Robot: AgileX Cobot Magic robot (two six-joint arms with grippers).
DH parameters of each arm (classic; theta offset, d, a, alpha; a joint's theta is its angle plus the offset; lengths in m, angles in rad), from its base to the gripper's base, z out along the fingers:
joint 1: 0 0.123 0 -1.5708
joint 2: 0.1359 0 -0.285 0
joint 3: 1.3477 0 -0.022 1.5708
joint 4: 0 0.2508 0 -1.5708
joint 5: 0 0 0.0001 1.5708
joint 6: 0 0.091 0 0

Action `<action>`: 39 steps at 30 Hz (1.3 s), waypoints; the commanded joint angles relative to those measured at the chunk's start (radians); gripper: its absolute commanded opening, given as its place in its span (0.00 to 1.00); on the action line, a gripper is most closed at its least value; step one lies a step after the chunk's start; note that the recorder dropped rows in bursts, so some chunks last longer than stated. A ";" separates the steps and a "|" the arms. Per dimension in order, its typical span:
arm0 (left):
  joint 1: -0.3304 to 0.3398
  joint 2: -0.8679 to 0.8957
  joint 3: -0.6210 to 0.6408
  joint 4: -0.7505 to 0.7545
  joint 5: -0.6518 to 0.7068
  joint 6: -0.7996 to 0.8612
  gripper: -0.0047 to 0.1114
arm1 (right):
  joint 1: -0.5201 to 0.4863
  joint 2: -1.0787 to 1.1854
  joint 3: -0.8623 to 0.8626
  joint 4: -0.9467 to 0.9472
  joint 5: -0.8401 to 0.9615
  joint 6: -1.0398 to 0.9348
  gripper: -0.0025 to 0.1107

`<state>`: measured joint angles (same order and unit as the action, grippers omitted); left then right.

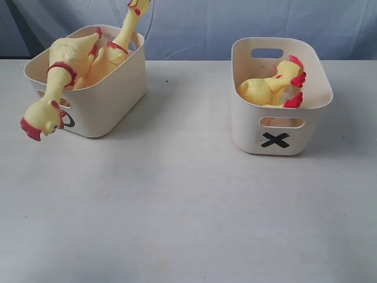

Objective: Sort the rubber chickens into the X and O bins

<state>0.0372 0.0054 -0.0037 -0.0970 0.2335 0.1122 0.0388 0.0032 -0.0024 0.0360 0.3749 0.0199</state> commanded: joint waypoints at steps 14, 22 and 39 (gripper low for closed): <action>-0.019 -0.005 0.004 -0.007 -0.009 0.000 0.04 | 0.003 -0.003 0.002 0.001 -0.010 0.000 0.02; -0.019 -0.005 0.004 -0.007 -0.009 0.000 0.04 | 0.003 -0.003 0.002 0.001 -0.010 0.000 0.02; -0.019 -0.005 0.004 0.008 -0.009 0.000 0.04 | 0.003 -0.003 0.002 0.002 -0.010 0.000 0.02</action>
<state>0.0203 0.0054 -0.0037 -0.0913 0.2317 0.1122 0.0388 0.0032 -0.0024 0.0360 0.3749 0.0199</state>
